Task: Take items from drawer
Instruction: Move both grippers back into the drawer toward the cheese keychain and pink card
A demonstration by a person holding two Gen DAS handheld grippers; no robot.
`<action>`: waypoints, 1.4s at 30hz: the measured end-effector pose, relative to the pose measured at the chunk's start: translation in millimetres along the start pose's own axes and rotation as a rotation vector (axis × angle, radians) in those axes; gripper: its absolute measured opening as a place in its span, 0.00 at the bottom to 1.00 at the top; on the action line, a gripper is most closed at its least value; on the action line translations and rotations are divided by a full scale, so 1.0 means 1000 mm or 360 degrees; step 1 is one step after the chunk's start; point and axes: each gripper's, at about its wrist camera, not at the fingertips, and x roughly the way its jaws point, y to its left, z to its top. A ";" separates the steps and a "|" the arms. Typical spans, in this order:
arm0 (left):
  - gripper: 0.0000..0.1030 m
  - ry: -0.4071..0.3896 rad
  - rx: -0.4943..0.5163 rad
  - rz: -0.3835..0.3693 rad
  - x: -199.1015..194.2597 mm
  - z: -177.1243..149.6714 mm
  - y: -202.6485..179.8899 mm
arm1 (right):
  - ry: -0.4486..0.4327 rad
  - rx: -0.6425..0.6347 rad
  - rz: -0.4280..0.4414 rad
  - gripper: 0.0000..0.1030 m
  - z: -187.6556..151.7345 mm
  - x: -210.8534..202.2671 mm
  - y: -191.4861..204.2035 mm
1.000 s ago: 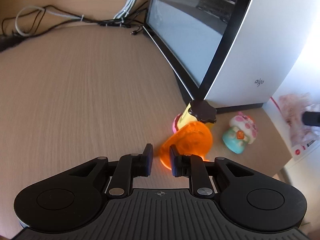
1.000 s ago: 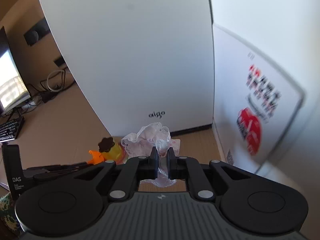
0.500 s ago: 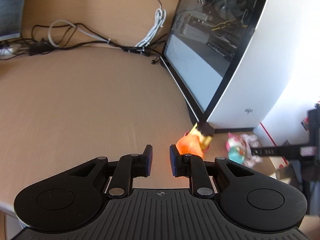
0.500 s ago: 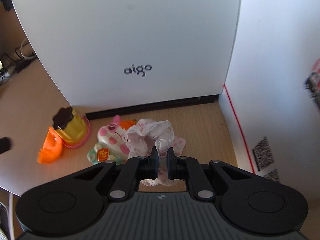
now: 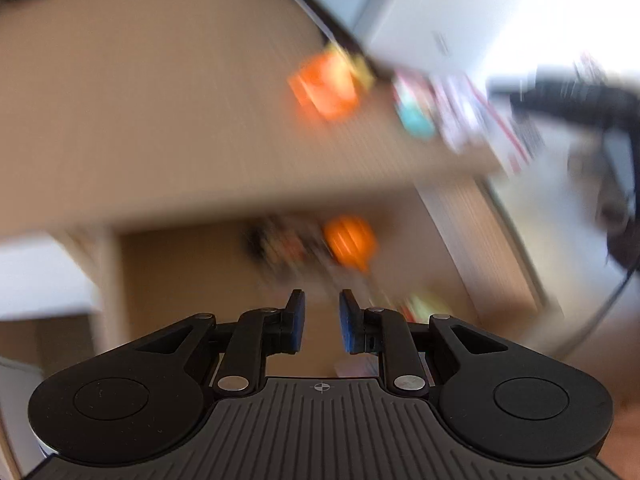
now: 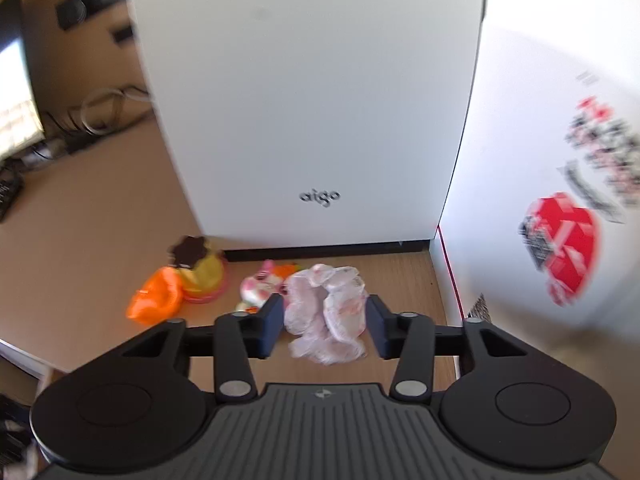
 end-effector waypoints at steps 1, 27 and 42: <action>0.20 0.0094 0.0003 -0.0061 0.010 -0.002 0.000 | 0.0009 0.0006 0.0031 0.56 -0.005 -0.008 0.001; 0.20 0.0519 0.0204 -0.0121 0.086 0.017 -0.006 | 0.1111 0.0225 0.0220 0.62 -0.148 0.080 0.010; 0.18 0.0622 -0.0033 -0.0249 0.103 0.009 0.010 | 0.1333 0.0870 0.0682 0.68 -0.150 0.131 0.015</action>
